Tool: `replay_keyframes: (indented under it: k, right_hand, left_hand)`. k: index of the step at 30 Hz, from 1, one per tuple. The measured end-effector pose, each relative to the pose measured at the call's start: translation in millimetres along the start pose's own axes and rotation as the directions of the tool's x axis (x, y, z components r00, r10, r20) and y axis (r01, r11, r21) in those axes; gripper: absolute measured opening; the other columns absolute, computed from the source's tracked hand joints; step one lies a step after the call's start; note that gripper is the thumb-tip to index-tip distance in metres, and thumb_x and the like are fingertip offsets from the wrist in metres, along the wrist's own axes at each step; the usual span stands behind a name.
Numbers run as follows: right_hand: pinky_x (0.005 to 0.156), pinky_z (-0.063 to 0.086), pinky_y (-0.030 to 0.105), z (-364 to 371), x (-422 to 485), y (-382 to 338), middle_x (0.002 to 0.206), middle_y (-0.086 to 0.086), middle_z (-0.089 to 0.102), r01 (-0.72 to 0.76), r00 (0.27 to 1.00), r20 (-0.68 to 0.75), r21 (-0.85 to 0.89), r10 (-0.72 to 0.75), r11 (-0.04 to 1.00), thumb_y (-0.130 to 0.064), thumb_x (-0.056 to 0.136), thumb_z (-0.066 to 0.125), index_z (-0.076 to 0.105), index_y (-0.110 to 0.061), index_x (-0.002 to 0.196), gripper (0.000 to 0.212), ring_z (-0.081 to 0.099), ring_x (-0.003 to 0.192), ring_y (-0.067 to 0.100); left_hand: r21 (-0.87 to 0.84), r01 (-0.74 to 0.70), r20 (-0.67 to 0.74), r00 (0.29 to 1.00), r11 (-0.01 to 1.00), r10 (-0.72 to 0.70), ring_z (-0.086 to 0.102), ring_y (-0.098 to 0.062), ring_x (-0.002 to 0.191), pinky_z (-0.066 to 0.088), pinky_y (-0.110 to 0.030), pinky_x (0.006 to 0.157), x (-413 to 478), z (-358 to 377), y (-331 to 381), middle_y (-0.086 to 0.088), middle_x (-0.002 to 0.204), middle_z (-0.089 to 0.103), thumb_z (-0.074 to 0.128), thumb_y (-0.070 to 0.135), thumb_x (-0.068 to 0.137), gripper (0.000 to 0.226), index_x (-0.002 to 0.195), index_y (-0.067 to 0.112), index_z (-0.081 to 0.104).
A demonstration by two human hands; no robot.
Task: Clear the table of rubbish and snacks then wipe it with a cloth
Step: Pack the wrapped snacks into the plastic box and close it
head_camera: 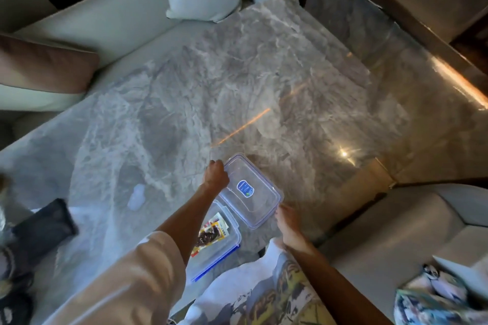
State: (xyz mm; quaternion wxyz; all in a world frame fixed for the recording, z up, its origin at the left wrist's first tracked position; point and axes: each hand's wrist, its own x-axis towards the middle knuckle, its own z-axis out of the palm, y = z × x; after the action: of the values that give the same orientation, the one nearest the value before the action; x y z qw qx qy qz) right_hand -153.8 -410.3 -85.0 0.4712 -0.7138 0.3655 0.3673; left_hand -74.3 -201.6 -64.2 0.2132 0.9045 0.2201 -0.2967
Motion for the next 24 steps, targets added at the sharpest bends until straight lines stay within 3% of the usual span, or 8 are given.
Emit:
replay_keyframes:
  k: [5,8,13,16,18,19,22,24]
  right_hand:
    - [0.109,0.043,0.048,2.3,-11.3,-43.9,0.134,0.016,0.059,0.184,0.983,-0.035,0.145,-0.181,0.972,-0.019,0.098,0.050,0.054,-0.007,0.134,0.038,0.057,0.123,0.029]
    - [0.105,0.046,0.047,6.7,-25.3,-77.9,0.126,0.024,0.062,0.398,0.908,0.029,0.249,-0.417,0.883,0.000,0.093,0.054,0.058,-0.004,0.128,0.036,0.061,0.114,0.033]
    - [0.102,0.045,0.045,34.0,-44.9,-110.0,0.116,0.020,0.065,0.616,0.775,0.148,0.038,-0.614,0.787,-0.001,0.089,0.063,0.052,-0.008,0.138,0.051,0.059,0.102,0.026]
    - [0.084,0.051,0.019,60.8,-58.2,-99.2,0.093,0.004,0.065,0.638,0.748,0.284,-0.057,-0.600,0.768,-0.009,0.089,0.065,0.049,-0.020,0.141,0.056,0.058,0.083,0.012]
    - [0.070,0.047,0.003,78.2,-65.7,-81.5,0.087,-0.008,0.064,0.648,0.730,0.379,-0.119,-0.569,0.752,-0.010,0.090,0.063,0.046,-0.024,0.143,0.057,0.059,0.076,0.004]
    - [0.077,0.049,0.006,85.3,-69.1,-71.5,0.096,-0.006,0.068,0.647,0.722,0.428,-0.142,-0.543,0.749,-0.010,0.092,0.062,0.044,-0.023,0.144,0.057,0.062,0.082,0.005]
    - [0.104,0.048,0.041,97.7,-73.7,-42.3,0.129,0.015,0.063,0.640,0.718,0.510,-0.217,-0.473,0.737,-0.008,0.094,0.058,0.039,-0.018,0.147,0.057,0.062,0.116,0.030]
    - [0.095,0.050,0.040,101.1,-73.8,-28.3,0.114,0.018,0.066,0.640,0.728,0.521,-0.281,-0.446,0.715,-0.005,0.094,0.057,0.038,-0.015,0.148,0.058,0.064,0.106,0.032]
  left_hand:
    - [-0.079,-0.007,-0.131,0.991,0.997,-0.003,0.047,-0.043,0.124,0.038,-0.045,0.105,-12.9,-27.4,-13.2,-0.029,0.127,0.051,0.055,0.026,0.094,0.042,0.127,-0.001,0.054]
    - [-0.214,0.020,-0.228,0.971,0.977,-0.069,0.047,-0.042,0.123,0.038,-0.043,0.103,-25.8,-52.5,-34.8,-0.029,0.123,0.055,0.058,0.035,0.093,0.048,0.123,-0.003,0.056]
    - [-0.440,0.080,-0.285,0.932,0.894,-0.223,0.054,-0.041,0.117,0.041,-0.042,0.095,-66.0,-73.7,-103.9,-0.029,0.122,0.057,0.061,0.029,0.092,0.041,0.115,-0.005,0.055]
    - [-0.495,0.135,-0.254,0.922,0.858,-0.292,0.058,-0.041,0.110,0.043,-0.043,0.088,-104.9,-52.9,-154.6,-0.030,0.112,0.062,0.060,0.028,0.093,0.030,0.095,-0.002,0.055]
    - [-0.543,0.191,-0.208,0.913,0.818,-0.351,0.059,-0.040,0.107,0.043,-0.042,0.085,-130.6,-27.4,-184.3,-0.031,0.110,0.063,0.058,0.027,0.094,0.032,0.097,-0.004,0.055]
    - [-0.559,0.225,-0.177,0.908,0.798,-0.380,0.059,-0.040,0.107,0.043,-0.042,0.085,-142.5,-13.4,-196.2,-0.030,0.111,0.063,0.058,0.028,0.095,0.035,0.101,-0.006,0.055]
    - [-0.597,0.306,-0.086,0.895,0.741,-0.439,0.061,-0.038,0.106,0.045,-0.040,0.084,-171.7,27.1,-219.0,-0.028,0.113,0.064,0.056,0.029,0.096,0.028,0.098,0.001,0.052]
    - [-0.615,0.324,-0.071,0.885,0.719,-0.460,0.061,-0.038,0.107,0.044,-0.040,0.086,-183.3,47.8,-225.1,-0.028,0.113,0.064,0.056,0.028,0.096,0.028,0.098,0.001,0.052]
